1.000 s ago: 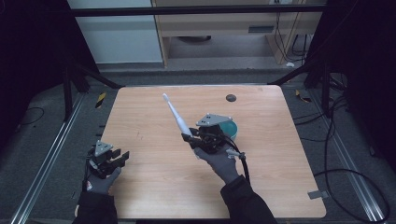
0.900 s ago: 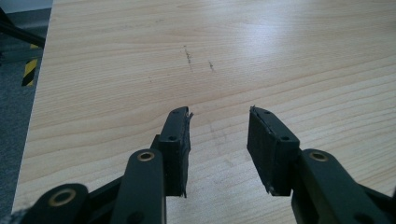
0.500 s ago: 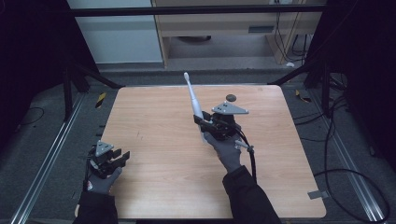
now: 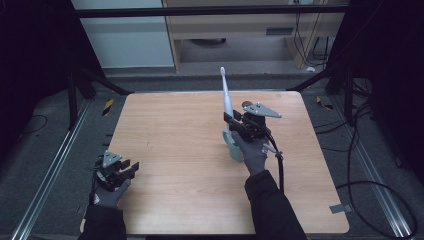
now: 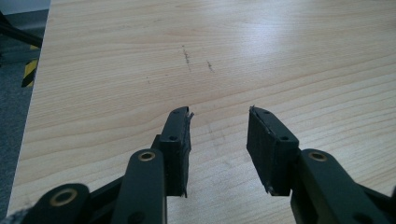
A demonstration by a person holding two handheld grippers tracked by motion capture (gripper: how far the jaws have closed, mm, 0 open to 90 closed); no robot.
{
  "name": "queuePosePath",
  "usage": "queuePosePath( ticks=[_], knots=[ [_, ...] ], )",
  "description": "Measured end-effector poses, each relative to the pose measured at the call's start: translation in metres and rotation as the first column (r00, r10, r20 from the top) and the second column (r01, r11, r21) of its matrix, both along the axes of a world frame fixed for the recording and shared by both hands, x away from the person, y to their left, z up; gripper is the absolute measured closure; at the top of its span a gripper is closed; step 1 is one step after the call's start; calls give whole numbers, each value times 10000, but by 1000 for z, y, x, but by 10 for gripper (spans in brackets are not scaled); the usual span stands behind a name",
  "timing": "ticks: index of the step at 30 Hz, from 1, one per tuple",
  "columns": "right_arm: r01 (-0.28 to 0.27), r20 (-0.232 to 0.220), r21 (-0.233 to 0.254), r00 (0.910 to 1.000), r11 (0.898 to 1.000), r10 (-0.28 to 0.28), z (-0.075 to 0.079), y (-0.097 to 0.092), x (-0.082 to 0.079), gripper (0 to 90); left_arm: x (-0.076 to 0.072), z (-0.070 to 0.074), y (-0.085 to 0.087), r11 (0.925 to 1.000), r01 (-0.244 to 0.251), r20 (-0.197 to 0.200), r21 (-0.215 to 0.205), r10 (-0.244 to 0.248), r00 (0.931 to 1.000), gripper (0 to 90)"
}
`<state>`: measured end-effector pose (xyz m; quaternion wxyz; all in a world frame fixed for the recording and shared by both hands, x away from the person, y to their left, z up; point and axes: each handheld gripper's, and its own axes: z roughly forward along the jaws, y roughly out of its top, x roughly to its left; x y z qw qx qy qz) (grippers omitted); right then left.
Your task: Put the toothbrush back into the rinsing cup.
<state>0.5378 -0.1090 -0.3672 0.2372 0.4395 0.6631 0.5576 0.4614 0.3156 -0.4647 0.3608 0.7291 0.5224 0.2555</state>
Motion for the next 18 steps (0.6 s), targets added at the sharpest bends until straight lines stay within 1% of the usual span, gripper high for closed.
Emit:
queuePosePath(
  ticks=[10,14,18],
  knots=[
    [667,-147,-20,9977,9978,-667,-10,-15,15,665,-1,0,0,10000,-44,72,-30,44,10000,589],
    [831,-318,-63,9960,9965,-833,-18,-18,20,665,-1,1,0,10000,-28,67,-13,28,10000,589],
    [915,-539,-226,9942,9956,-926,-28,-19,24,665,-1,1,0,10000,-25,67,2,25,10000,589]
  ],
)
